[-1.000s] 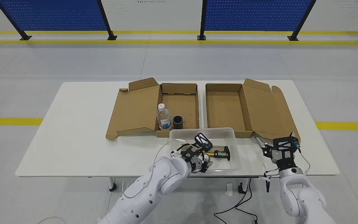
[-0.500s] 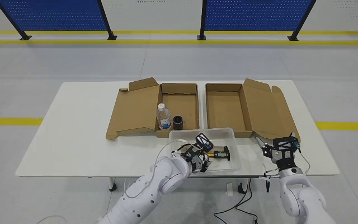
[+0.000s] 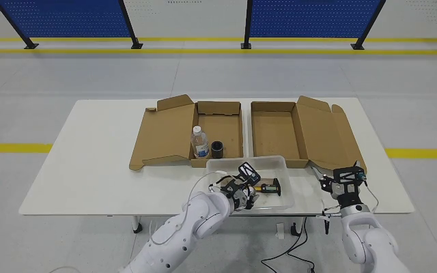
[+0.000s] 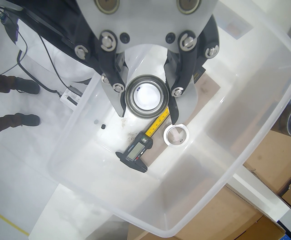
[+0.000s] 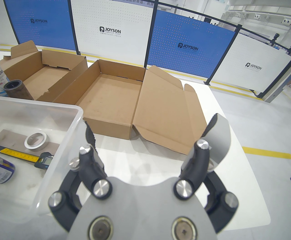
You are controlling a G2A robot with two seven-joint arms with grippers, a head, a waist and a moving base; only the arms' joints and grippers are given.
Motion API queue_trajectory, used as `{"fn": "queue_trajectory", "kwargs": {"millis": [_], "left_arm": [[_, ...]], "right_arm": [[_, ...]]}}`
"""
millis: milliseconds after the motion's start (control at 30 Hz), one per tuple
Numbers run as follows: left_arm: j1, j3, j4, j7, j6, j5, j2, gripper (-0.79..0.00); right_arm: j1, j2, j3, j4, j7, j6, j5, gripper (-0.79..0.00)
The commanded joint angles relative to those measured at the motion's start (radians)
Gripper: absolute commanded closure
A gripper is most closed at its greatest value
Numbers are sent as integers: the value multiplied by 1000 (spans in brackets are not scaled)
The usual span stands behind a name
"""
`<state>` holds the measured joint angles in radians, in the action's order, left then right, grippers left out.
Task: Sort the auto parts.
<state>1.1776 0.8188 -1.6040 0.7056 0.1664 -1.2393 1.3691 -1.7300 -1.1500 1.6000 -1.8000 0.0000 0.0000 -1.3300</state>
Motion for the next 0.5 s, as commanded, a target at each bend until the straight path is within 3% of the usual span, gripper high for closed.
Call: {"fn": "queue_trajectory", "kwargs": {"millis": [0, 467], "left_arm": [[3, 3, -7, -4, 0, -2, -1, 0], [54, 102, -187, 10, 9, 54, -19, 0]], "right_arm": [[0, 0, 0, 0, 0, 0, 0, -785], [0, 0, 0, 0, 0, 0, 0, -785]]}}
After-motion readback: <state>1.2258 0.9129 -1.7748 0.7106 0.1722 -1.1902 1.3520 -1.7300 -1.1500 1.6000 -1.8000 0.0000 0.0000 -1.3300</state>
